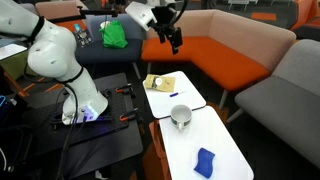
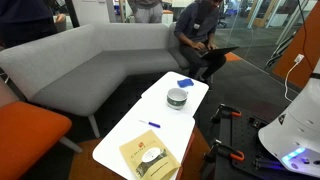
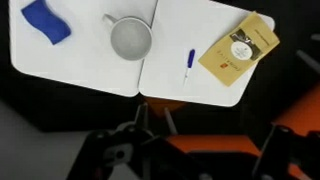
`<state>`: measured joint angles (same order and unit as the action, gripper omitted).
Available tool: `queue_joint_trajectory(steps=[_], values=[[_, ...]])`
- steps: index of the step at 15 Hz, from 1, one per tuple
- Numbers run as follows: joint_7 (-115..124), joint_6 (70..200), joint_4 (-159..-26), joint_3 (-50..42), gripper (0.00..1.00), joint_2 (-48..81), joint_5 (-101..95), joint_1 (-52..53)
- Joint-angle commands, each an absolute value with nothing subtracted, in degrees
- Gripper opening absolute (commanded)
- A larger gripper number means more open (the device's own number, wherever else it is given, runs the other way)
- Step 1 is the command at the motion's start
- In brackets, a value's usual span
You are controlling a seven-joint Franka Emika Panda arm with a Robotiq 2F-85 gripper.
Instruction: Move the cup to the right
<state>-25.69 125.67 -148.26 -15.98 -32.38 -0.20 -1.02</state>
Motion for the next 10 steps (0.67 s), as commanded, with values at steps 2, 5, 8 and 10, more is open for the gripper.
queue_joint_trajectory(steps=[2,5,8,10], values=[[-26.0,125.5,-148.1,-15.3,1.0,-32.3,0.3,-1.7],[-26.0,125.5,-148.1,-15.3,1.0,-32.3,0.3,-1.7],[-23.8,128.3,-148.2,-13.1,1.0,-30.7,-1.0,-1.7],[-20.9,132.2,-148.2,-9.1,1.0,-27.5,-2.5,-0.8]])
